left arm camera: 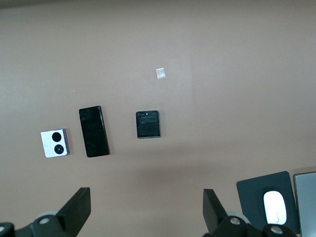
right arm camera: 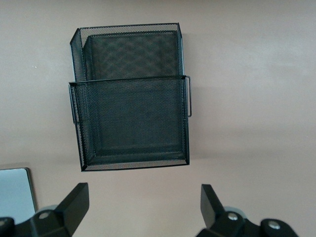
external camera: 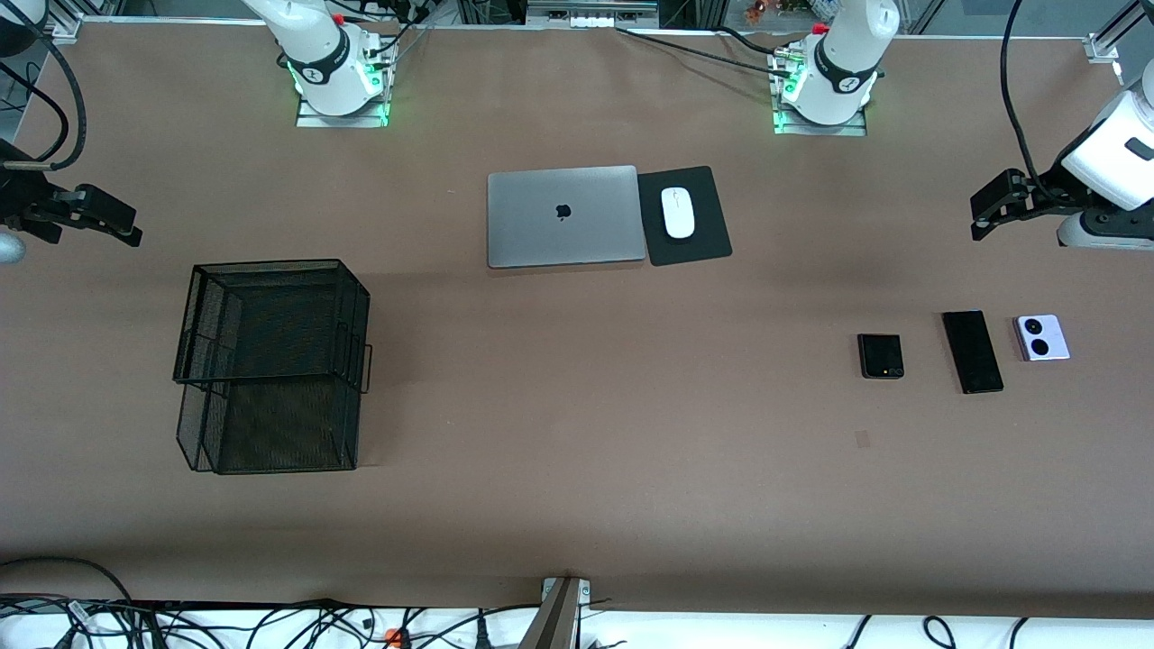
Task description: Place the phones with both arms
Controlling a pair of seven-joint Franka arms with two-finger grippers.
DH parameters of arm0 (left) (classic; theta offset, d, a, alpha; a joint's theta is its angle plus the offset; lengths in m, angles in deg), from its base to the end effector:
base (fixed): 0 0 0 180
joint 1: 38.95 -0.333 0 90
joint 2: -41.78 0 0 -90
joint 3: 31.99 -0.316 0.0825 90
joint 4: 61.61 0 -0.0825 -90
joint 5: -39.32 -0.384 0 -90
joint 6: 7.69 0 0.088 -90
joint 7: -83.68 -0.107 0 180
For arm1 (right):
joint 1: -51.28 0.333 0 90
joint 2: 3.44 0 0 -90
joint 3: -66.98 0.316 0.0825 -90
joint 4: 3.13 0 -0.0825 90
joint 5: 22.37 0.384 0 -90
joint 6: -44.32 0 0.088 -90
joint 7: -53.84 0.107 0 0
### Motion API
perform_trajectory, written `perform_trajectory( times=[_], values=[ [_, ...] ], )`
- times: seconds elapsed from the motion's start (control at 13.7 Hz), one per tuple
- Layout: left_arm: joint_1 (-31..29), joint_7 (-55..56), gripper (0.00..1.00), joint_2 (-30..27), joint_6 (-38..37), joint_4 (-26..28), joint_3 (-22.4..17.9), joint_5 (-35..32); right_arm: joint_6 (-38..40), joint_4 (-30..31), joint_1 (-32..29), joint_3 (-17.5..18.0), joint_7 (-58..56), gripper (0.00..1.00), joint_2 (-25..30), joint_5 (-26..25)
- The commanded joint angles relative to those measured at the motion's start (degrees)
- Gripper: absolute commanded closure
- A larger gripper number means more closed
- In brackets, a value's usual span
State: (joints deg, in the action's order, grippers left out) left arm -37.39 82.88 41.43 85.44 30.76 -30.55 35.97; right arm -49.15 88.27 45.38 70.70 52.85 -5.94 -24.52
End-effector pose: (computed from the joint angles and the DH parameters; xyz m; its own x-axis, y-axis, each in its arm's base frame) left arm 0.5568 -0.0233 0.6133 0.9974 -0.0694 0.0185 -0.0682 -0.9959 -0.0588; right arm 0.5715 -0.0263 0.5937 0.9998 -0.0185 -0.0080 -0.0183 -0.9992 0.0345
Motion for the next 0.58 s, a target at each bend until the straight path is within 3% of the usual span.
perform_trajectory(
  times=[0.0, 0.51],
  values=[
    [-0.25, -0.34, 0.0, 0.7, -1.46, -1.75, -0.13, 1.77, 0.83, -0.08, 0.18, -0.38, -1.04, 0.0, 0.83, 1.0],
    [-0.25, -0.34, 0.0, 0.7, -1.98, -1.75, -0.04, 1.77, 0.83, -0.08, 0.18, -0.38, -1.04, 0.0, 0.83, 1.0]
  ],
)
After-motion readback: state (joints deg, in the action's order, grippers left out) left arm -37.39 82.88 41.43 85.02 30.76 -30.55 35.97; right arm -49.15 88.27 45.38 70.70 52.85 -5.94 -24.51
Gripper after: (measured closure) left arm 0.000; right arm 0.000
